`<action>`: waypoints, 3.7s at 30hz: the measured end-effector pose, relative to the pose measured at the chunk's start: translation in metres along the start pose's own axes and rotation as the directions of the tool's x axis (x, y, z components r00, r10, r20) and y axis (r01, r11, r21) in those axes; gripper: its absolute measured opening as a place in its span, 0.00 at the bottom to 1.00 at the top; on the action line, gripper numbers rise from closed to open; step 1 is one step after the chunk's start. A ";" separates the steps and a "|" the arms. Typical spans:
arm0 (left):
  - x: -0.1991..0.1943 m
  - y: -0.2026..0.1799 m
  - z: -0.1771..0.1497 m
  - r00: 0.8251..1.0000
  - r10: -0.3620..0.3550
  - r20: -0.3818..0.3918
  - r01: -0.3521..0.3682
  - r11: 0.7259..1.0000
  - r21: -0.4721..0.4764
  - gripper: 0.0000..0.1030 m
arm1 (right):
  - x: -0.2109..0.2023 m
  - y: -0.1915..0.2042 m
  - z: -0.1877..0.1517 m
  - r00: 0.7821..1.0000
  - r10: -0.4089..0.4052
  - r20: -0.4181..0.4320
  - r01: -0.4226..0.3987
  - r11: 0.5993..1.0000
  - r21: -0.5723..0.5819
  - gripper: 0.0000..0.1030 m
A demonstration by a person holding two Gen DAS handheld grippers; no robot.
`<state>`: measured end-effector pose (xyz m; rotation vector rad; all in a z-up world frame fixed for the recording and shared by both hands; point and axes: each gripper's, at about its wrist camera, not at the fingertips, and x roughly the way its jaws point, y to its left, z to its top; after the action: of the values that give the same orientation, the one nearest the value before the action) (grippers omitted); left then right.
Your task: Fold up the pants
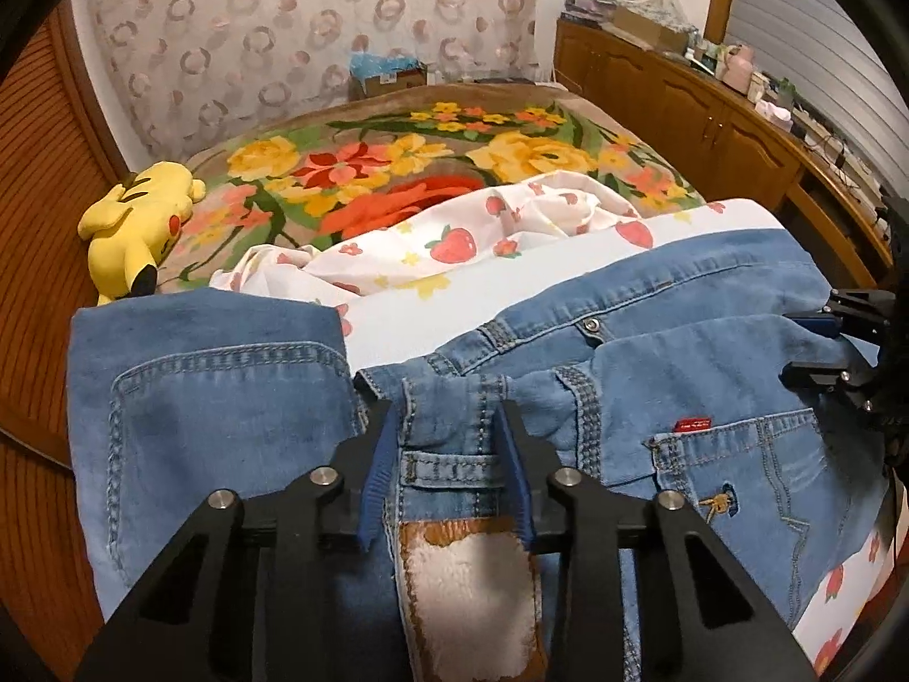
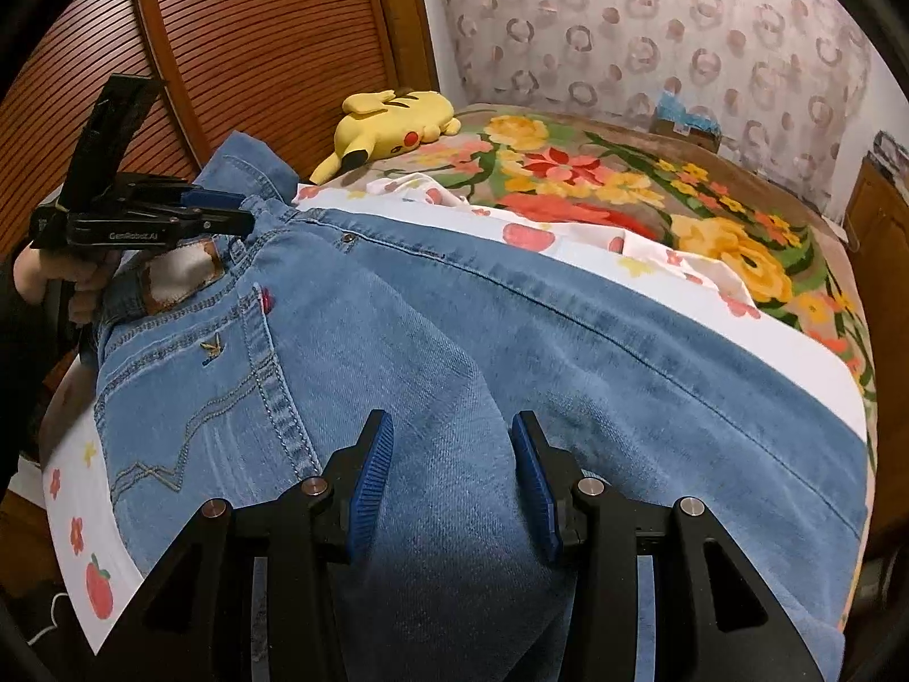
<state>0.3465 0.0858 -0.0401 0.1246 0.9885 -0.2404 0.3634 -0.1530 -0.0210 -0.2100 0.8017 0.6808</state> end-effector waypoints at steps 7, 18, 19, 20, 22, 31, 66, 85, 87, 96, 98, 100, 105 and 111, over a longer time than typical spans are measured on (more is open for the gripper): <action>-0.002 0.002 -0.004 1.000 0.022 0.006 -0.022 1.000 -0.003 0.09 | -0.007 0.002 -0.002 1.000 -0.006 0.016 0.006 1.000 -0.005 0.25; -0.067 -0.008 -0.004 0.985 0.040 0.170 -0.041 0.999 0.004 0.05 | -0.033 0.023 0.000 0.993 -0.057 0.104 0.062 0.997 -0.050 0.07; -0.071 -0.007 -0.003 0.982 0.042 0.182 -0.043 0.999 0.000 0.05 | -0.037 0.026 0.002 0.992 -0.061 0.114 0.068 0.996 -0.058 0.07; -0.078 -0.005 -0.002 0.979 0.047 0.198 -0.047 0.999 -0.004 0.05 | -0.042 0.028 0.003 0.990 -0.067 0.126 0.076 0.995 -0.065 0.07; -0.090 -0.002 0.001 0.970 0.065 0.233 -0.062 0.998 -0.020 0.05 | -0.051 0.031 0.010 0.985 -0.077 0.154 0.090 0.993 -0.075 0.07; -0.079 0.022 0.005 0.962 0.120 0.244 -0.100 0.991 -0.091 0.05 | -0.043 0.045 0.026 0.973 -0.119 0.199 0.139 0.986 -0.089 0.07; -0.081 -0.107 -0.020 0.949 -0.108 0.297 0.089 0.993 0.077 0.76 | -0.103 0.027 -0.062 0.955 -0.174 0.241 0.165 0.985 0.057 0.36; -0.043 -0.155 -0.042 0.972 -0.143 0.187 0.122 0.985 0.119 0.76 | -0.101 -0.035 -0.134 0.944 -0.324 0.064 0.296 0.916 0.270 0.40; -0.039 -0.159 -0.044 0.974 -0.144 0.175 0.124 0.985 0.123 0.76 | -0.107 -0.039 -0.133 0.945 -0.325 0.048 0.298 0.910 0.287 0.41; -0.031 -0.173 -0.053 0.978 -0.159 0.137 0.141 0.981 0.135 0.76 | -0.131 -0.014 -0.139 0.942 -0.334 0.014 0.317 0.905 0.284 0.43; -0.031 -0.174 -0.054 0.977 -0.163 0.134 0.145 0.980 0.135 0.76 | -0.131 -0.012 -0.139 0.943 -0.333 0.008 0.319 0.908 0.273 0.44; -0.031 -0.177 -0.055 0.978 -0.163 0.133 0.145 0.980 0.137 0.76 | -0.128 -0.013 -0.139 0.944 -0.329 0.003 0.316 0.910 0.270 0.44; -0.032 -0.176 -0.058 0.978 -0.161 0.132 0.143 0.980 0.139 0.76 | -0.126 -0.015 -0.137 0.945 -0.326 0.010 0.313 0.915 0.256 0.44; -0.031 -0.176 -0.057 0.978 -0.166 0.127 0.149 0.980 0.135 0.76 | -0.119 -0.014 -0.133 0.950 -0.312 0.030 0.299 0.930 0.215 0.44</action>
<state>0.2386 -0.0677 -0.0445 0.1421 0.8460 -0.4516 0.2340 -0.2766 -0.0277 -0.1179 0.7524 0.3044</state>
